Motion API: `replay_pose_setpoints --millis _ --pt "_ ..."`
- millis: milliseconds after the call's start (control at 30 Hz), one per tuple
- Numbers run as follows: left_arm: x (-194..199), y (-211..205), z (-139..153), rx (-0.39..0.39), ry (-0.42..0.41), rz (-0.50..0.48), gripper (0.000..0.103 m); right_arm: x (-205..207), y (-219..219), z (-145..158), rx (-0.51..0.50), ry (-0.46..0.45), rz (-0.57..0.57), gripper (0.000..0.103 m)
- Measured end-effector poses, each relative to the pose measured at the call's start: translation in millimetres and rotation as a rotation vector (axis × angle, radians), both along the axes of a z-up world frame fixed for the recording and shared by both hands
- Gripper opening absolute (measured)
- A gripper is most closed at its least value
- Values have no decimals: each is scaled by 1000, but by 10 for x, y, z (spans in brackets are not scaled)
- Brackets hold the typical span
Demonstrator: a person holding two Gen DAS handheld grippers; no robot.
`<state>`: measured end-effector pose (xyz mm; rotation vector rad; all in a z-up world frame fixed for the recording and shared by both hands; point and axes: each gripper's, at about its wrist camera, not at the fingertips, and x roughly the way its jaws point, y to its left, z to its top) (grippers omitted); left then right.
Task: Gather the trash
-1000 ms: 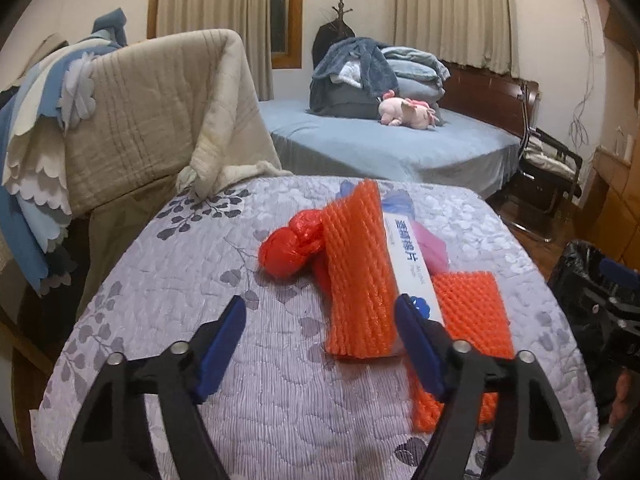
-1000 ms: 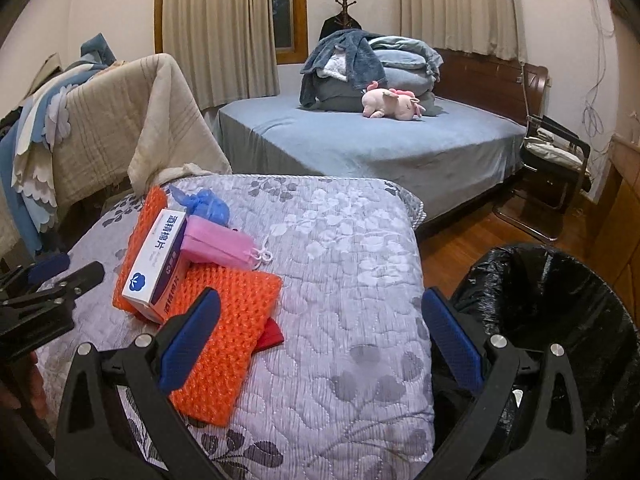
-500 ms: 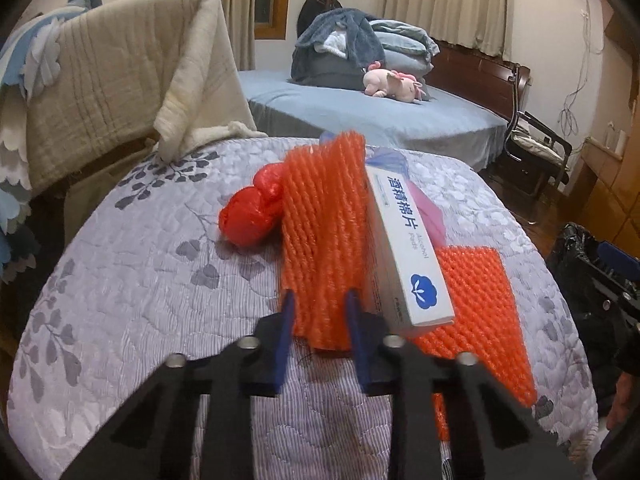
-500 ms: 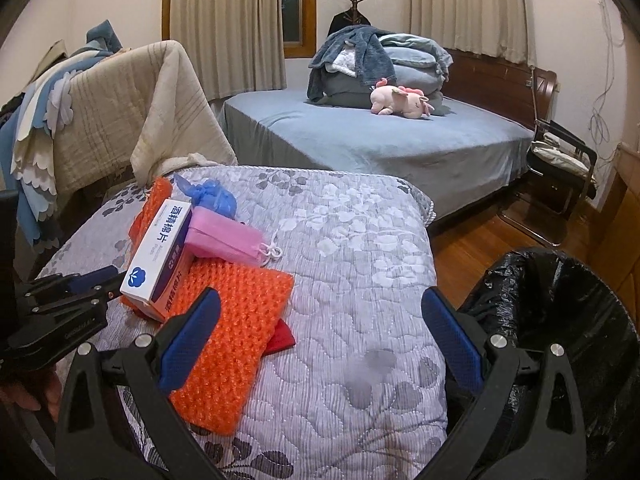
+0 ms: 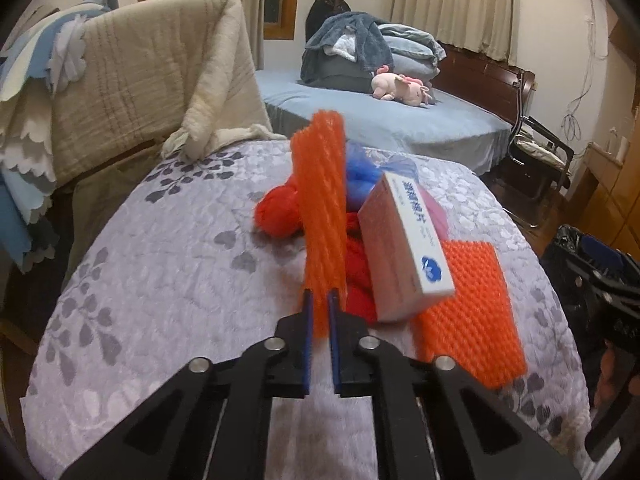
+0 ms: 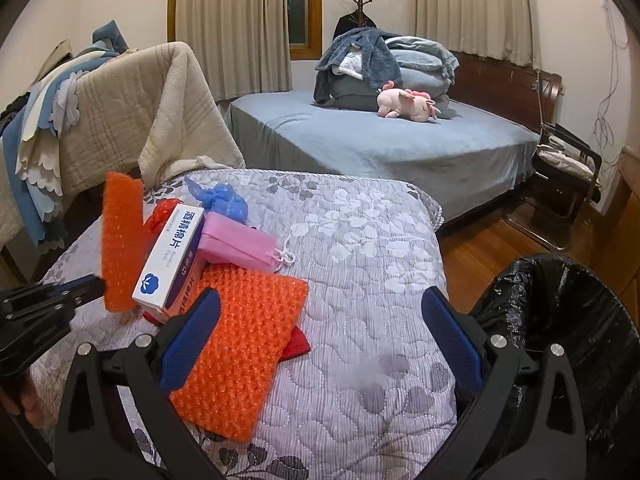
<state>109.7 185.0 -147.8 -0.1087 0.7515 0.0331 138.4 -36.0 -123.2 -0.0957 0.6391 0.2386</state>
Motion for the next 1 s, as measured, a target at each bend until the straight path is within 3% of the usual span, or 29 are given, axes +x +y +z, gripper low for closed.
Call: replay_pose_setpoints --millis 167,400,500,533,567,767,1000 --pt "-93 56 31 21 -16 25 6 -26 118 5 12 0 20 98" --pt "-91 130 38 -27 -21 17 6 -57 334 21 14 -10 65 98" --pt "-65 92 34 -23 -31 -2 31 -47 273 20 10 -6 45 97" --pt "-45 65 26 -19 -35 -10 45 -35 246 12 10 -2 37 97" --pt "-30 46 20 -16 -37 -12 50 -30 217 5 10 0 29 97" --pt "154 -33 -37 -23 -44 -18 66 3 153 -32 -1 5 15 97" --pt "477 53 -256 -49 17 -9 67 13 168 -73 -12 8 23 97"
